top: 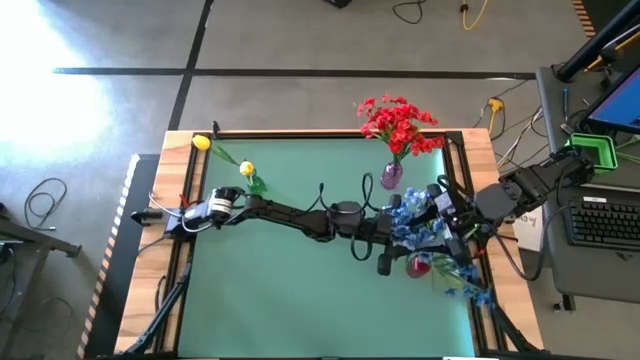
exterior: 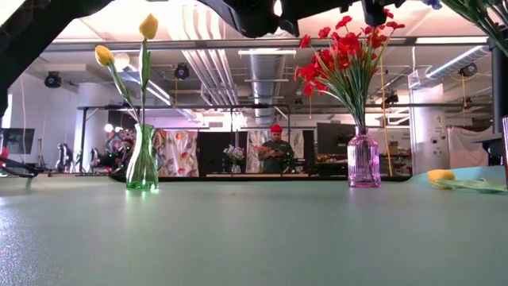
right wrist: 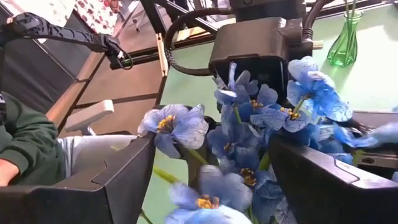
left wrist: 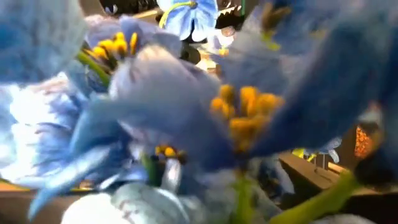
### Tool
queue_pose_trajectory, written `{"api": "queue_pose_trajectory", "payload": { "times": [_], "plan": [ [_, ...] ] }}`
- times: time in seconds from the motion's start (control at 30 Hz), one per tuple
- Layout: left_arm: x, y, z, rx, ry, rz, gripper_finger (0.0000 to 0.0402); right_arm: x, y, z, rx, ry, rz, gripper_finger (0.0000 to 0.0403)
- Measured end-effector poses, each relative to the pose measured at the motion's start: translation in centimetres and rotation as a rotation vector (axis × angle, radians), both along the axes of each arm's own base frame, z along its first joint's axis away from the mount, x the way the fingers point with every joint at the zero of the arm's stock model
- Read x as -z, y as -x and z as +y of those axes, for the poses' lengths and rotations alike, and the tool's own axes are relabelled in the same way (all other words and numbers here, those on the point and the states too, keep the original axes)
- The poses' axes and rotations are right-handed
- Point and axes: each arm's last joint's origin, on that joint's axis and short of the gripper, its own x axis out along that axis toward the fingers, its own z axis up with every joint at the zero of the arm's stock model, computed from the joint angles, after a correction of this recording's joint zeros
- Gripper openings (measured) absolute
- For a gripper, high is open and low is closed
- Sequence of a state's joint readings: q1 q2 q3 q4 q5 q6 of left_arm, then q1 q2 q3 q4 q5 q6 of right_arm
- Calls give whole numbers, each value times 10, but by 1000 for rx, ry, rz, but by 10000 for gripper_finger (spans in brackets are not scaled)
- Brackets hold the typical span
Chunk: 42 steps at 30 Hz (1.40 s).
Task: Sort flowers into vase by color
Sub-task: Put the blue flower into the red vase
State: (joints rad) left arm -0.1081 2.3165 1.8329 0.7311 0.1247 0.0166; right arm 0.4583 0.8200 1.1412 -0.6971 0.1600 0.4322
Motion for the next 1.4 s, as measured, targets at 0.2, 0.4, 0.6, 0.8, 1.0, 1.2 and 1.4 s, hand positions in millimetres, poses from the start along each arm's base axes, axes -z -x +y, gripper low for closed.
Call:
{"api": "queue_pose_trajectory", "payload": {
  "times": [0.2, 0.4, 0.6, 0.8, 1.0, 1.2, 1.4],
  "plan": [
    [-3, -1, 1, -16, -21, 4, 228, 0, -2, 1, -6, 13, -10, 304],
    [-2, -2, 6, -76, -11, 11, 218, 0, -8, 4, -17, 28, -27, 304],
    [1, -8, 7, -79, -13, 15, 193, 1, -11, 5, -18, 30, -27, 304],
    [3, -17, 7, -82, -18, 22, 146, 1, -12, 6, -17, 28, -28, 304],
    [6, -18, 9, -142, -30, 63, 57, 1, -12, 6, -17, 27, -28, 304],
    [9, -19, 8, -142, -32, 96, 12, -1, -11, 4, 73, -95, -16, 304],
    [11, -19, 9, -146, -30, 107, 7, -3, -8, 2, 144, -213, 2, 304]
  ]
}}
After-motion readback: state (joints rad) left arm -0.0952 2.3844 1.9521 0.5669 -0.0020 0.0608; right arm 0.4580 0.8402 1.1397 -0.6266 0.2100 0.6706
